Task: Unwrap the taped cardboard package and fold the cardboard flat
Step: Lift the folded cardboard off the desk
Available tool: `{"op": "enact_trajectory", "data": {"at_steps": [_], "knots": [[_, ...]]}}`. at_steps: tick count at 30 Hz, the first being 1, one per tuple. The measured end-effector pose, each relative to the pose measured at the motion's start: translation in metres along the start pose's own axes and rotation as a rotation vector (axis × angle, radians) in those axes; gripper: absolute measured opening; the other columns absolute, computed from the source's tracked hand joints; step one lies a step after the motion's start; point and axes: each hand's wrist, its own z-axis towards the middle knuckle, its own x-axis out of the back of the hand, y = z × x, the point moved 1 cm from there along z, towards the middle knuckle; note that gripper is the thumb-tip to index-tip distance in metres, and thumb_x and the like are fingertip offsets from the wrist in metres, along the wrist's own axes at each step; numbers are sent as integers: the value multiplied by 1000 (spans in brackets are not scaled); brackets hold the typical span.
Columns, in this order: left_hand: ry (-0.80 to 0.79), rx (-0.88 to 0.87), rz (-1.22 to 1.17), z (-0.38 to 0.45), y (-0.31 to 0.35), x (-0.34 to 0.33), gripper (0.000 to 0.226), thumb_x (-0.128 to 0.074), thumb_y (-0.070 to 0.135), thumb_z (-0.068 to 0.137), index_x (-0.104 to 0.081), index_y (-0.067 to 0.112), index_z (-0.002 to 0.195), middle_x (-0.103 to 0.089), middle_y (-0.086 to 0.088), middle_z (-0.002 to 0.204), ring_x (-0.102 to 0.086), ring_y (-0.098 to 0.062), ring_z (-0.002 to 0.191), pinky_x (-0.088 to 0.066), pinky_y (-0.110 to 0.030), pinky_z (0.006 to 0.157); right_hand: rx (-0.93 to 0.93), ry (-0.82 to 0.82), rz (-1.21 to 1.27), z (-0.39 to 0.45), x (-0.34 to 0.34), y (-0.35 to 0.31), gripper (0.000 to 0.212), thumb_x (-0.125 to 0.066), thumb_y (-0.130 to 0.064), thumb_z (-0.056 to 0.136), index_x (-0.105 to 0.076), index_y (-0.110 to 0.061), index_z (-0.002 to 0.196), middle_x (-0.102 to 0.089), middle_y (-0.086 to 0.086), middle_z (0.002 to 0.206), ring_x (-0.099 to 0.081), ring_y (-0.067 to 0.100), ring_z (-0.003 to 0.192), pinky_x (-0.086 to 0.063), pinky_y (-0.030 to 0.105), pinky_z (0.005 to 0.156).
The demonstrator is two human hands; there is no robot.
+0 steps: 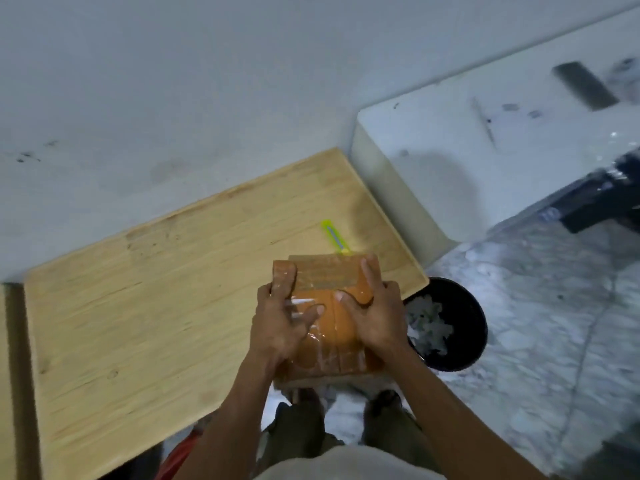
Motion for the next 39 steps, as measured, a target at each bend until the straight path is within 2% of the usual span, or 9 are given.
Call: {"op": "enact_trajectory", "data": {"at_steps": [5,9,11,13,16,21,27,34,39], "knots": [[-90,-155,37,-11,70,-73,81,-86,39,72,-48,34,144,-44,-1,130,-44,15,77,-45,-13,81,-57,120,16,-17,72,67,83,-59,-63,85,-13,-44,152,-43,15,142,-50,32,122,-45,41,98],[-264,-202,132,-36,116,-152,78,-87,36,72,-54,23,141,-55,-11,129,-48,8,73,-38,0,65,-230,9,96,-52,124,150,93,-55,-76,78,0,-50,148,-25,8,156,-41,32,134,-42,53,106],[-376,-200,215,-57,126,-190,76,-81,35,79,-46,22,146,-54,-10,132,-57,-6,87,-41,-4,75,-332,58,123,-72,140,190,97,-51,-83,73,3,-50,148,-30,8,153,-46,32,131,-44,53,104],[-481,-209,273,-77,125,-227,76,-72,44,84,-33,34,148,-48,2,134,-59,-10,102,-48,-22,94,-404,112,130,-84,152,225,102,-48,-87,70,6,-50,149,-39,12,147,-52,32,124,-47,51,102],[-530,-182,295,-78,96,-276,73,-65,62,76,-30,55,139,-55,1,136,-66,-12,103,-58,-39,92,-481,127,157,-88,172,261,98,-55,-77,75,1,-49,151,-43,13,141,-53,30,121,-48,45,100],[-475,-141,313,-77,112,-306,68,-56,70,75,-37,49,138,-58,-2,133,-65,-14,107,-57,-43,92,-520,117,175,-77,188,281,88,-54,-66,84,-3,-45,153,-43,13,139,-52,29,121,-47,43,100],[-547,-137,381,-41,134,-333,59,-56,52,91,-30,46,143,-54,-3,137,-63,-17,108,-53,-47,96,-576,113,184,-39,185,297,77,-46,-61,91,-4,-42,153,-42,18,141,-54,34,119,-47,47,99],[-603,-43,421,24,91,-393,60,-55,49,92,-26,50,145,-47,-3,148,-54,-26,126,-45,-51,107,-615,69,163,23,150,352,78,-39,-64,89,-5,-39,154,-50,21,134,-58,36,110,-51,45,89],[-601,-83,464,71,45,-446,60,-56,37,97,-31,38,151,-49,-2,147,-53,-24,126,-45,-42,106,-653,34,165,67,105,409,77,-42,-63,87,-12,-36,153,-55,22,122,-62,37,97,-53,45,82]]}}
